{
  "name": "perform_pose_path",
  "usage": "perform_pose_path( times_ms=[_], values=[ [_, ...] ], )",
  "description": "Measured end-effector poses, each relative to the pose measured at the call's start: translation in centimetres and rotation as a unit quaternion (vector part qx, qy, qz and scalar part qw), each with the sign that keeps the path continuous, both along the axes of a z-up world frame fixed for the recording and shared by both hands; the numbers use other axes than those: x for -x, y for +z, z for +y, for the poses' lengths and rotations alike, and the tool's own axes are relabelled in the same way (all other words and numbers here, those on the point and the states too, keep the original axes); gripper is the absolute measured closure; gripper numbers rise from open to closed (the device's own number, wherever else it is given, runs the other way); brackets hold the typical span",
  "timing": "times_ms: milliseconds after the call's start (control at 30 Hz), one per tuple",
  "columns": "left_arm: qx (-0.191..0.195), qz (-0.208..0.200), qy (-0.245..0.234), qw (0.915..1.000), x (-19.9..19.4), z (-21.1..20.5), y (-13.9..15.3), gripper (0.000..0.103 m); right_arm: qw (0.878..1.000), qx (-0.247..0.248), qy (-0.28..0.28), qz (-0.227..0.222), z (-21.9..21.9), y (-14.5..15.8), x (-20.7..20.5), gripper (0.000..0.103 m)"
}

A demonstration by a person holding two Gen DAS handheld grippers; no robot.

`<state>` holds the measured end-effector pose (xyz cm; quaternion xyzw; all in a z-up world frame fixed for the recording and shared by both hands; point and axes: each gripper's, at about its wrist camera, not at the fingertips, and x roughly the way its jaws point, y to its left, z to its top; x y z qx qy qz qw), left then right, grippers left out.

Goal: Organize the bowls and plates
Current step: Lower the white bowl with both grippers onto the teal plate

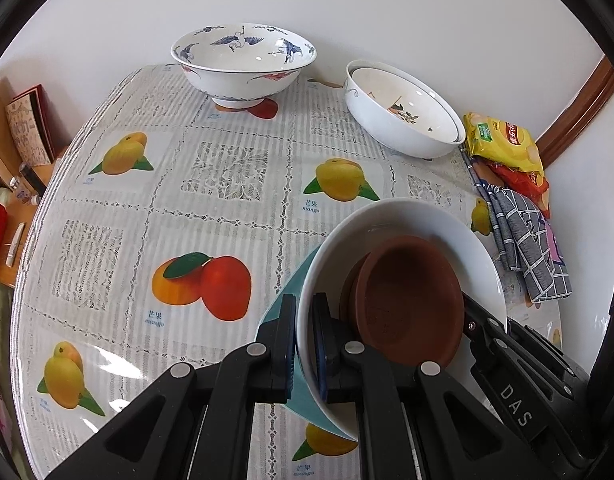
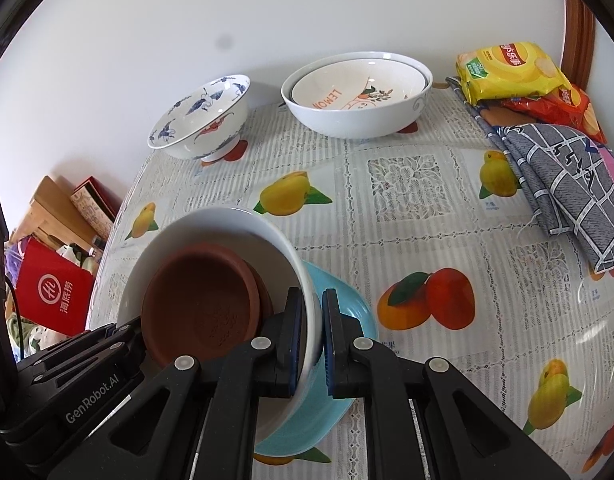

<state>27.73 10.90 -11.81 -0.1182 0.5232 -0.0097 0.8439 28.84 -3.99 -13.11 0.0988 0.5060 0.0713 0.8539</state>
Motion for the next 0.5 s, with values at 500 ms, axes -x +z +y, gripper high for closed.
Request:
perform_pose_path(
  times_ms=[500],
  values=[
    [0.004,0.022,-0.007,0.9997,-0.8,0.0,-2.5,0.094,1.0,0.005,0.001,0.026,0.2,-2.4,-0.7,0.093]
  ],
)
